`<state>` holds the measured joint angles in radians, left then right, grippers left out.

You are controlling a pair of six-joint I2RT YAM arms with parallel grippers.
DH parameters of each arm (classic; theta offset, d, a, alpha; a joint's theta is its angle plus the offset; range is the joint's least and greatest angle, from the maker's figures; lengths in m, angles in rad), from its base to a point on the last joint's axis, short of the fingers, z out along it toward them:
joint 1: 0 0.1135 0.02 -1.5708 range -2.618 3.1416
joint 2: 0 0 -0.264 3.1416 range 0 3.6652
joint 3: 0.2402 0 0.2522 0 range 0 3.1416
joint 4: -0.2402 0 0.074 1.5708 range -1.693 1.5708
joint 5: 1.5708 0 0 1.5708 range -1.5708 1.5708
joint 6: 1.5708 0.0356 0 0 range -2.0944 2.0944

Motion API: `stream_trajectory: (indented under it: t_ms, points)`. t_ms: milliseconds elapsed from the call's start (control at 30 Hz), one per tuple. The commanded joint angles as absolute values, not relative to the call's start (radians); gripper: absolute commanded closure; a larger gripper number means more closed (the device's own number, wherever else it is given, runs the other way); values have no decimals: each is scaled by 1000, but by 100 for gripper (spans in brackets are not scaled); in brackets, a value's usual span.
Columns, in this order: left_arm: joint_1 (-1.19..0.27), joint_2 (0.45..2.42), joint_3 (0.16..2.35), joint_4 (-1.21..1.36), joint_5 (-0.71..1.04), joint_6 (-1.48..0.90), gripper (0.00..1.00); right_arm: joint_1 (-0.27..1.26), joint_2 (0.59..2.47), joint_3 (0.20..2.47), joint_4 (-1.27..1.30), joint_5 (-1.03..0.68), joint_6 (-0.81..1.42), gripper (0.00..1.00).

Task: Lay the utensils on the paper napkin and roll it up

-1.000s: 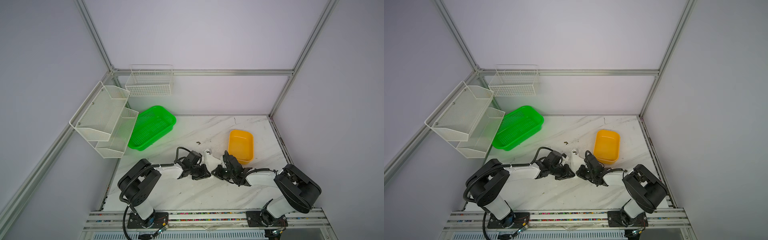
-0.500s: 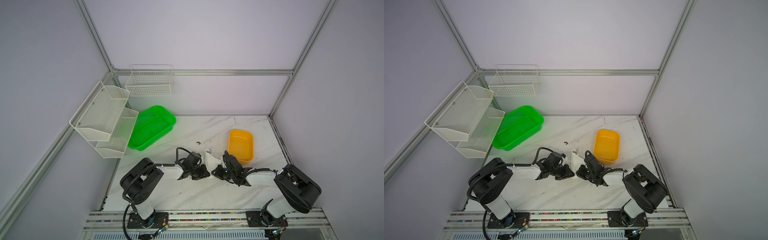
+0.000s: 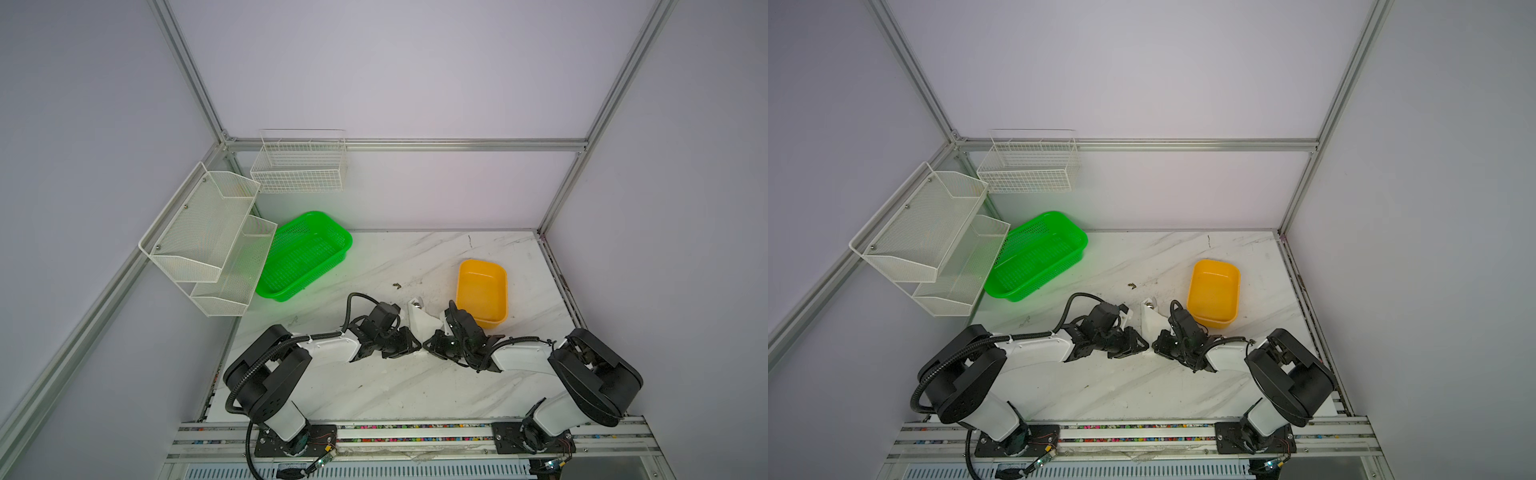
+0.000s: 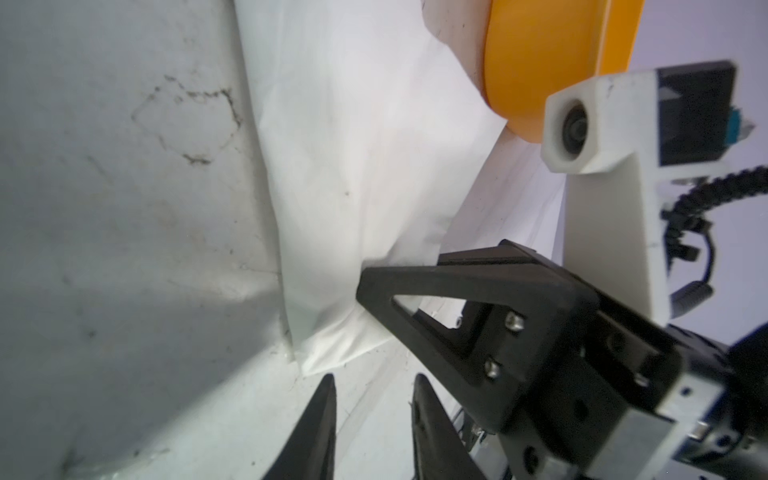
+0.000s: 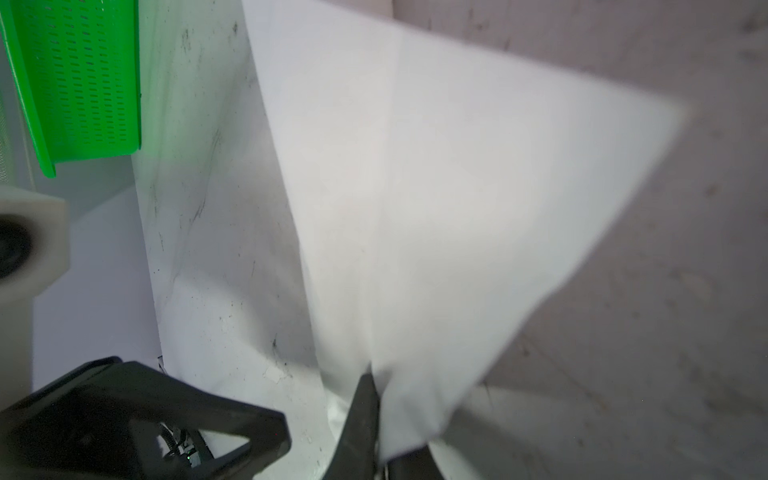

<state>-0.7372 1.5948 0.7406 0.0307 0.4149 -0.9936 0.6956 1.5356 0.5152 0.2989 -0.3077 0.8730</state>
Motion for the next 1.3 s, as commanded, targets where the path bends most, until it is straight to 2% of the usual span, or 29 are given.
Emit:
stream_trajectory:
  t_ms: [0, 200, 400, 700, 900, 1000, 1100, 1200, 1267]
  points:
    - [-708, 1612, 831, -41, 384, -951, 62, 683, 1552, 496, 155, -277, 839, 92]
    - [-665, 1715, 1003, -176, 332, -882, 49, 654, 1550, 505, 138, -313, 816, 92]
    - [-650, 1789, 1089, -183, 364, -858, 45, 637, 1549, 504, 130, -337, 793, 92]
    - [-650, 1878, 1158, -238, 392, -832, 62, 624, 1537, 505, 116, -346, 778, 92]
    - [-655, 1918, 1178, -285, 385, -810, 71, 620, 1526, 511, 120, -353, 777, 90]
    - [-660, 1937, 1182, -311, 374, -802, 72, 618, 1514, 515, 121, -350, 786, 88]
    - [-664, 1954, 1178, -318, 376, -798, 73, 617, 1494, 515, 122, -340, 807, 85]
    - [-667, 1970, 1178, -324, 373, -795, 73, 617, 1457, 507, 121, -296, 859, 76]
    - [-669, 1978, 1177, -323, 374, -795, 73, 615, 1429, 491, 144, -264, 908, 65]
